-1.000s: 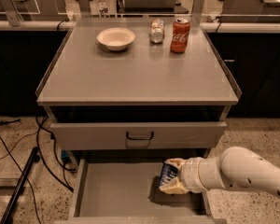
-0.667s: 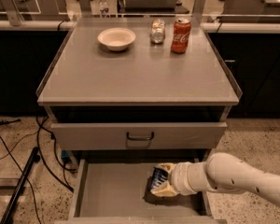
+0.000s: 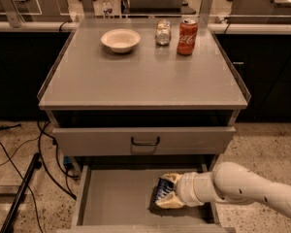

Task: Place rxbar blueberry into middle drawer

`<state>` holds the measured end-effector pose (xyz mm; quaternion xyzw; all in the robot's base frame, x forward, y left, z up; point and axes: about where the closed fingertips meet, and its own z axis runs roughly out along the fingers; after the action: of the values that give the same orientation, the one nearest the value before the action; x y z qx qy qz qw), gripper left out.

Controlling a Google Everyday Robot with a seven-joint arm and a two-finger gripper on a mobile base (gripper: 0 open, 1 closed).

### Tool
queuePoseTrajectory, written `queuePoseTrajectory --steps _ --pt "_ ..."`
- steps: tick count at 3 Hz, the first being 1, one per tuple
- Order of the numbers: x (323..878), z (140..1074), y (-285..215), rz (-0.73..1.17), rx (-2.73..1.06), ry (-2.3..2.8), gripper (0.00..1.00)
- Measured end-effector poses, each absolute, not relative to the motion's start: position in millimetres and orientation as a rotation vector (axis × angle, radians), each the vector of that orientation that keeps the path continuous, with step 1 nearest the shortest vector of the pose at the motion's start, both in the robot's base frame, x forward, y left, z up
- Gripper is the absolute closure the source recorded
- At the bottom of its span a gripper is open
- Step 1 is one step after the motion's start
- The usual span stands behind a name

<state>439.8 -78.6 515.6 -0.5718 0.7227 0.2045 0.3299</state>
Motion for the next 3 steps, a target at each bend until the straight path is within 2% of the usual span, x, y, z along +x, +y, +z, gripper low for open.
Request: queuePoseTrajectory --steps 3 --pt "499.7 426.3 -23.6 0.439 -1.498 1.819 1.0"
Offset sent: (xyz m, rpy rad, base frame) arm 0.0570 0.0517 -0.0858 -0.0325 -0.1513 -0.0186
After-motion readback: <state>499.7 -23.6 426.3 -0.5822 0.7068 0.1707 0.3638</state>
